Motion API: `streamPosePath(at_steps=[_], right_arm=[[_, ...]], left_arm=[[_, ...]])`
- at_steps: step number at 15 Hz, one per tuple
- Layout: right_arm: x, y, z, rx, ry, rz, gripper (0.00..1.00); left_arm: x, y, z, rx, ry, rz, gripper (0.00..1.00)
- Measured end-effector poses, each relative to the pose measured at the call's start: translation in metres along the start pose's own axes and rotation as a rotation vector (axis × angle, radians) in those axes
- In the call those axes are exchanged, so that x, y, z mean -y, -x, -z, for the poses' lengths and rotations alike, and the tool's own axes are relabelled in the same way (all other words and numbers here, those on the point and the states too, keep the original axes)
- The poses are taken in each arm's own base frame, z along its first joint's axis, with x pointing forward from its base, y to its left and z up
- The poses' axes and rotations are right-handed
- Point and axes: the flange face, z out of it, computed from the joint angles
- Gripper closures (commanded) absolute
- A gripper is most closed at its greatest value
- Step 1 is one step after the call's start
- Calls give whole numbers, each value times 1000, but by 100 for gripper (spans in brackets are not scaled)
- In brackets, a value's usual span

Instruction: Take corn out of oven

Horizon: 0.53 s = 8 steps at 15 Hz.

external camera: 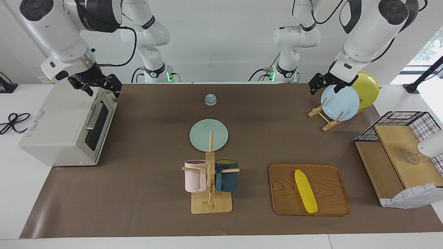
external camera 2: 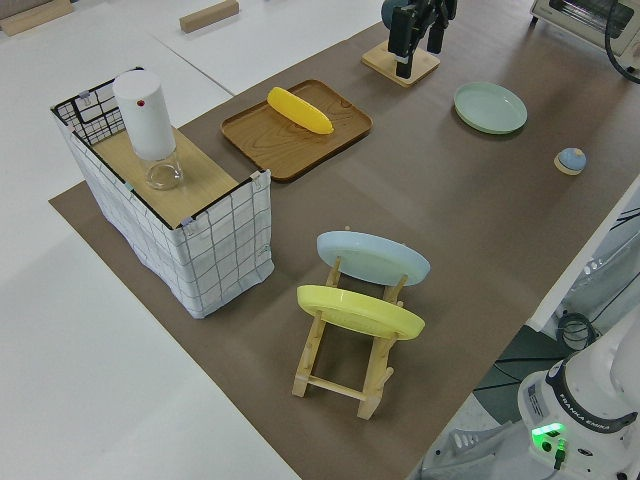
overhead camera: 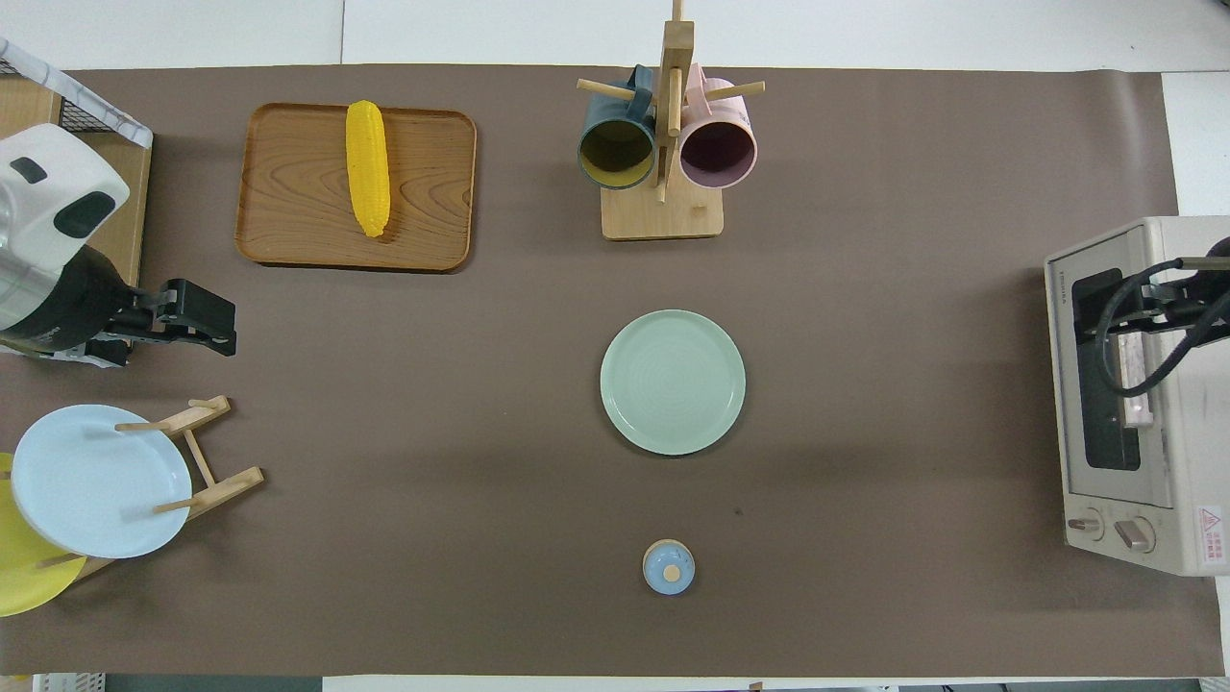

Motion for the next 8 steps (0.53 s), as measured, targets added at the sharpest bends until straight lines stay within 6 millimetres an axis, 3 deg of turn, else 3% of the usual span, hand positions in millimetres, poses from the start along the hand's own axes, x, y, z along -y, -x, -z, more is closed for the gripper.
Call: streamPosePath(at_steps=[8], right_arm=[[0,-2,4,-27,0,8,0]], left_arm=[[-8,2,5,-10,-1,-14,0]])
